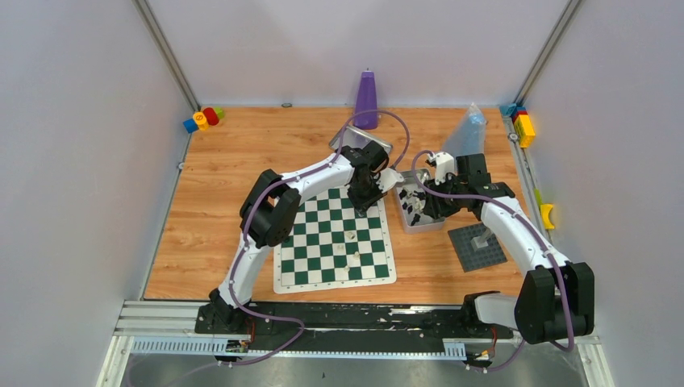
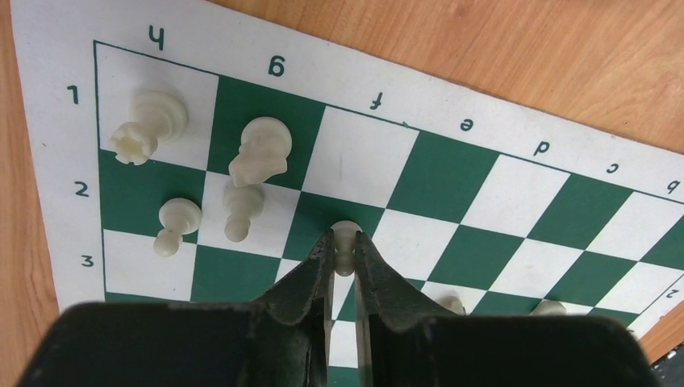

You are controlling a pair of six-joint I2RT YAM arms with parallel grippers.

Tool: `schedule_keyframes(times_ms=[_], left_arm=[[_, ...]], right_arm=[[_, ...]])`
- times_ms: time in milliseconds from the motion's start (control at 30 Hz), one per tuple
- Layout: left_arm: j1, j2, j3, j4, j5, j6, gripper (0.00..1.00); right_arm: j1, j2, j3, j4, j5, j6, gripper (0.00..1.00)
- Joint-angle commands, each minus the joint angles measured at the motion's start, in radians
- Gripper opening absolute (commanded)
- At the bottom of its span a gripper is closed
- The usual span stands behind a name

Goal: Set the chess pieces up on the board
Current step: Place the chess piece on the chessboard, then pick up the chess piece from the chessboard.

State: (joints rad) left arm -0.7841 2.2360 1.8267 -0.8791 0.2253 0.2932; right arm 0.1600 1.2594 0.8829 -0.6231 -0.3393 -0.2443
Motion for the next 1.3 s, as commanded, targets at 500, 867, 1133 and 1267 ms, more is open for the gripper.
schedule_keyframes(times_ms=[500,867,1133,1267], left_arm=[[-0.004,-0.192,-0.091,0.039,0.004,-0.010,0.68],[-0.007,-0.404,-0.405,0.038,0.086,0.087,0.64],[-0.054,-0.397,-0.474,0.071,0.093,0.098,0.61],[-0.080,-0.365,-0.478,0.078,0.061,0.100,0.59]], right_arm=[[-0.004,-0.018,0.001,0.026,-0.009,-0.003,0.35],[-0.008,-0.018,-0.001,0.026,-0.008,-0.006,0.35],[-0.008,-0.014,-0.005,0.026,-0.005,-0.007,0.35],[-0.008,-0.015,-0.006,0.025,-0.006,-0.009,0.35]])
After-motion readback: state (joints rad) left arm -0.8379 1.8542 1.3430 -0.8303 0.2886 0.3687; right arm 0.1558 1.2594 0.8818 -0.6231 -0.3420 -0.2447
